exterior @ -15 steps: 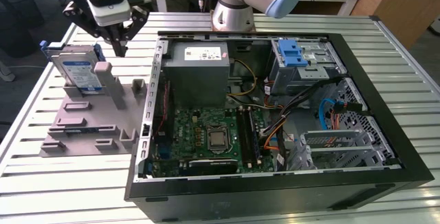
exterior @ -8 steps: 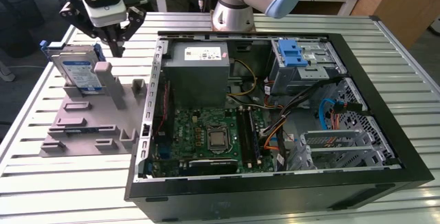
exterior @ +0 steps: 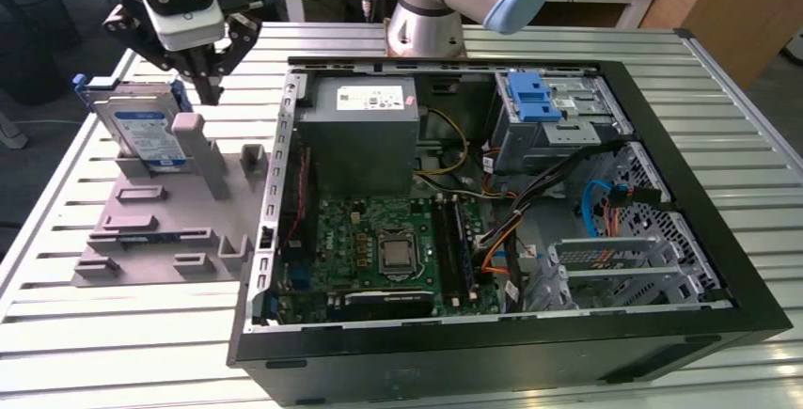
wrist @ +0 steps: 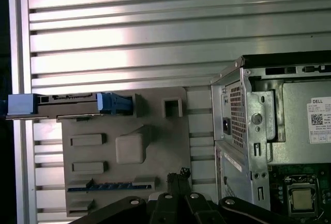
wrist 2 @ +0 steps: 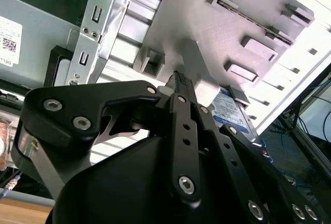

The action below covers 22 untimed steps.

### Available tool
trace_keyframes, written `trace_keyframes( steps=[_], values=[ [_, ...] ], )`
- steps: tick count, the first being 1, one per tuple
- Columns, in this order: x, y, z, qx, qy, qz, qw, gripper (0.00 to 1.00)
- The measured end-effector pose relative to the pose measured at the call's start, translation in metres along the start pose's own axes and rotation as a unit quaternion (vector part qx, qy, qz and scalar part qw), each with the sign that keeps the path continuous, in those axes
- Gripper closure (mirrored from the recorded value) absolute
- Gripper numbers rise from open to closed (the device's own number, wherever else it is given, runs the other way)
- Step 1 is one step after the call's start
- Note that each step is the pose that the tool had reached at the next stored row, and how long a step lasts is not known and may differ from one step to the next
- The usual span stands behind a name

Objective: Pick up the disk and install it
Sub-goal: 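Reach for the disk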

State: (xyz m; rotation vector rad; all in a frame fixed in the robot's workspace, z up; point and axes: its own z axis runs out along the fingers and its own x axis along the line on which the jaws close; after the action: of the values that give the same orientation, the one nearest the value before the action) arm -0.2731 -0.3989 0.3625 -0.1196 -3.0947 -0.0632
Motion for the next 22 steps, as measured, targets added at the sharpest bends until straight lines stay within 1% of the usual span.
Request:
trace_keyframes(
  steps=[14,22],
  values=[
    [0.0092,-0.0008,0.0022,0.0002,0.0023,0.0,1.0,0.89],
    [0.0218,-0.0005,0.0037,0.0003,0.0032,0.0,1.0,0.89]
  ],
)
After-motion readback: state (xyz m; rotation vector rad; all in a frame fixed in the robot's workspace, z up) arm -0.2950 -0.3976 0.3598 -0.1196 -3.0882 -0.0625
